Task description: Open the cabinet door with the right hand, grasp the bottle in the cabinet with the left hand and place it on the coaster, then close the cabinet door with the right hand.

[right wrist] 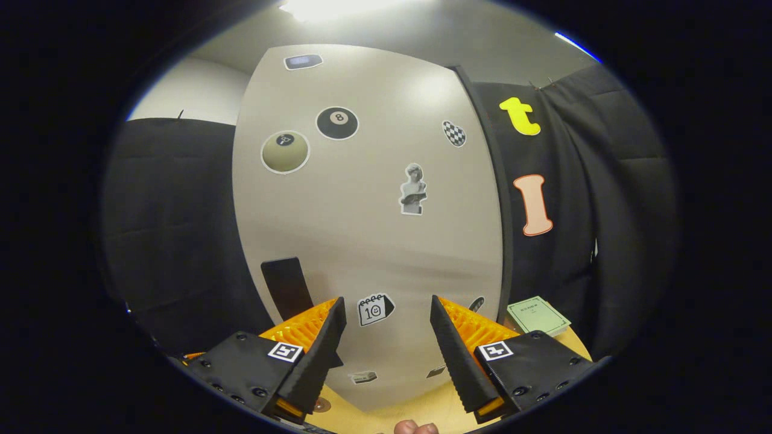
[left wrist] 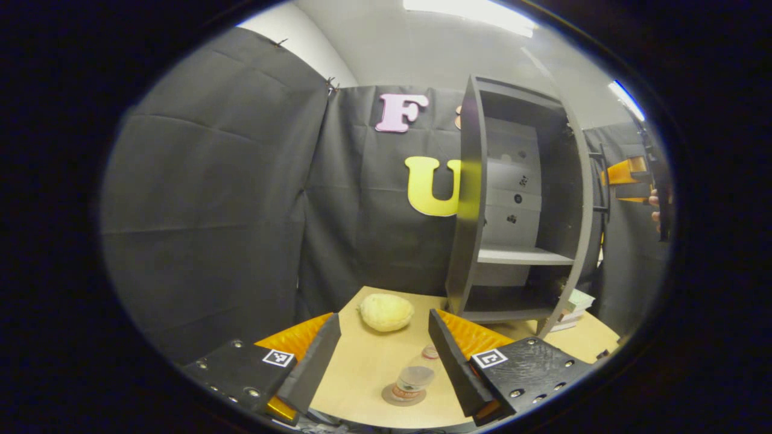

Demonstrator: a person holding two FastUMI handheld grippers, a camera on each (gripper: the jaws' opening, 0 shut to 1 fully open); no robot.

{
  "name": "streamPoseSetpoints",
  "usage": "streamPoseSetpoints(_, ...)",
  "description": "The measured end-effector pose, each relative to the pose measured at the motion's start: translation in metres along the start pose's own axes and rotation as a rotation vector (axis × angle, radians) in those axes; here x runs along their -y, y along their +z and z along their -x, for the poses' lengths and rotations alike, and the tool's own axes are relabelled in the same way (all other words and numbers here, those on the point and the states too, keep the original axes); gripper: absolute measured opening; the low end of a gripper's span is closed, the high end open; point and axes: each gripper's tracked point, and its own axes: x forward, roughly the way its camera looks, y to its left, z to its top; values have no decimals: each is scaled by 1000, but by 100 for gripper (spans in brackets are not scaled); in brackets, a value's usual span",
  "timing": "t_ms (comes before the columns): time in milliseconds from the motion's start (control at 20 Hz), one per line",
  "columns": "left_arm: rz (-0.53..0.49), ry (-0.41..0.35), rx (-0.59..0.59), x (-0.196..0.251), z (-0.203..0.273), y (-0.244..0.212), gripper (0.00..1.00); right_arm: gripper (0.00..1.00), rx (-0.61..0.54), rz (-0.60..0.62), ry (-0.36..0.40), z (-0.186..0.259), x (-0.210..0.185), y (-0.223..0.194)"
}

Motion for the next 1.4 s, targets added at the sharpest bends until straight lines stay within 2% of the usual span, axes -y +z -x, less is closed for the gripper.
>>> streamPoseSetpoints(150, -10, 13, 3, -2, 1, 3, 91, 90, -2, 11, -8, 2, 5, -2)
streamPoseSetpoints(350, -36, 42, -9, 5, -8, 2, 88, 90, -21, 7, -61, 11, 41, -12)
streamPoseSetpoints(600, -20, 22, 24, 53, -20, 29, 91, 90, -26, -5, -128, 19, 106, -16)
streamPoseSetpoints(750, -30, -12, 62, 86, -27, 54, 88, 90, -12, -29, -173, 29, 141, -15)
streamPoseSetpoints(1000, -69, -41, 95, 122, -38, 88, 88, 90, 15, 1, -218, 41, 180, -13)
streamPoseSetpoints(1050, -63, -53, 100, 131, -39, 93, 91, 90, 18, 18, -227, 43, 186, -15)
streamPoseSetpoints(1200, 3, -96, 111, 156, -42, 109, 88, 90, 9, 46, -236, 50, 196, -26)
streamPoseSetpoints(1250, 34, -117, 109, 166, -42, 112, 88, 85, 4, 48, -237, 51, 198, -29)
streamPoseSetpoints(1300, 53, -128, 103, 171, -42, 113, 88, 90, 0, 50, -237, 52, 199, -32)
streamPoseSetpoints(1400, 72, -132, 99, 175, -44, 117, 90, 90, -10, 58, -240, 55, 203, -38)
